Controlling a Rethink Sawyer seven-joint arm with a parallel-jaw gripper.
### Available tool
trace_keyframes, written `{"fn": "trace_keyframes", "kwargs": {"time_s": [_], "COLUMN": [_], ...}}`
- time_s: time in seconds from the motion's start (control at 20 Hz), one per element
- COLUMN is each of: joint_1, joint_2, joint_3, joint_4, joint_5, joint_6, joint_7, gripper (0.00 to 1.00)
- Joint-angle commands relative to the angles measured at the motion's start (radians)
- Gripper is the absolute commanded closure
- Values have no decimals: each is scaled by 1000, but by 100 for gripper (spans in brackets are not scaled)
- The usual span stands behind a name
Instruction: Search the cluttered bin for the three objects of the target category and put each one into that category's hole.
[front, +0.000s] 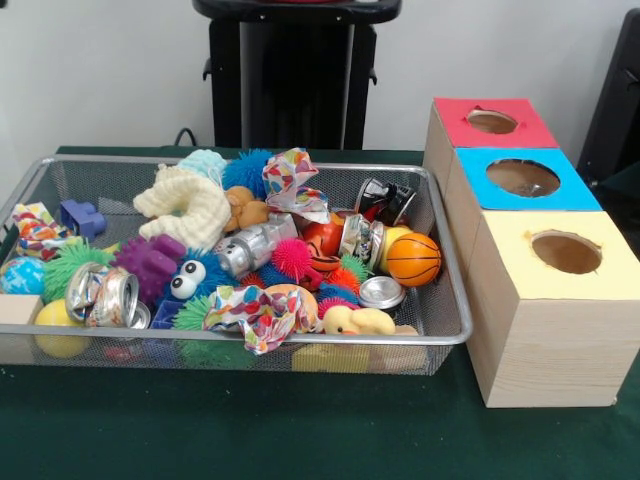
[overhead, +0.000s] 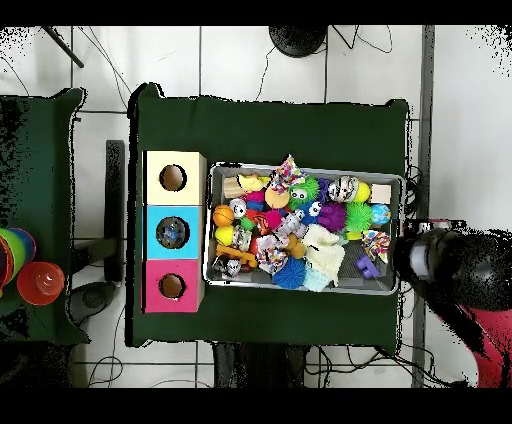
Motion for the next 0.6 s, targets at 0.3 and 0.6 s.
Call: {"fn": "trace_keyframes", "kwargs": {"time_s": [0.3,0.6], "joint_1": [-97,-133], "joint_2": [-40,-50], "joint_3": [277,331], "joint_4": [18,14], "joint_5": [-174,-220], "joint_6": [-32,-22], "joint_7": [-264,-237], "gripper": [0,0]}}
